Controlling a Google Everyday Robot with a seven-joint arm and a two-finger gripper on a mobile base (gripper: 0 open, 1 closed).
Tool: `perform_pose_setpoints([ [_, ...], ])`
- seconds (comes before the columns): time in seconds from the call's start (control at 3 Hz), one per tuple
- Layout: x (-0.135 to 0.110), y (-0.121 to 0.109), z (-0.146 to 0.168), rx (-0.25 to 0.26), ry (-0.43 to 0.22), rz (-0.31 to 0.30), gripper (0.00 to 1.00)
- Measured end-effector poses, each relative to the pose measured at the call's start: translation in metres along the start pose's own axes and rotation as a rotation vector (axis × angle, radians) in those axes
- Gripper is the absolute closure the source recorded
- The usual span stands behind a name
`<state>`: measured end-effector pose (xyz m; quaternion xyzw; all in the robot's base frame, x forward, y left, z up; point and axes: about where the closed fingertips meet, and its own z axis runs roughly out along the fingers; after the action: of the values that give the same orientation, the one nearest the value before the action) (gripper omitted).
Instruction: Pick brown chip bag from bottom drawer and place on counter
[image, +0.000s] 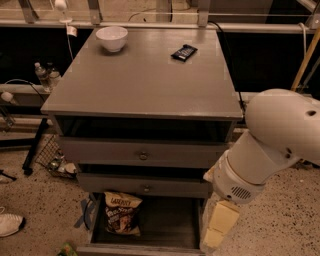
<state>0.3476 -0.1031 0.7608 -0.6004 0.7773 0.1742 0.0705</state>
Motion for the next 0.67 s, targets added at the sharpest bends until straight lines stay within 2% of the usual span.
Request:
perform_pose_setpoints([
  [0.33,0.0,0.0,0.0,0.0,0.0,0.0,0.0],
  [0.67,0.012,-0.006,0.018,-0.004,-0.071,0.049,0.0],
])
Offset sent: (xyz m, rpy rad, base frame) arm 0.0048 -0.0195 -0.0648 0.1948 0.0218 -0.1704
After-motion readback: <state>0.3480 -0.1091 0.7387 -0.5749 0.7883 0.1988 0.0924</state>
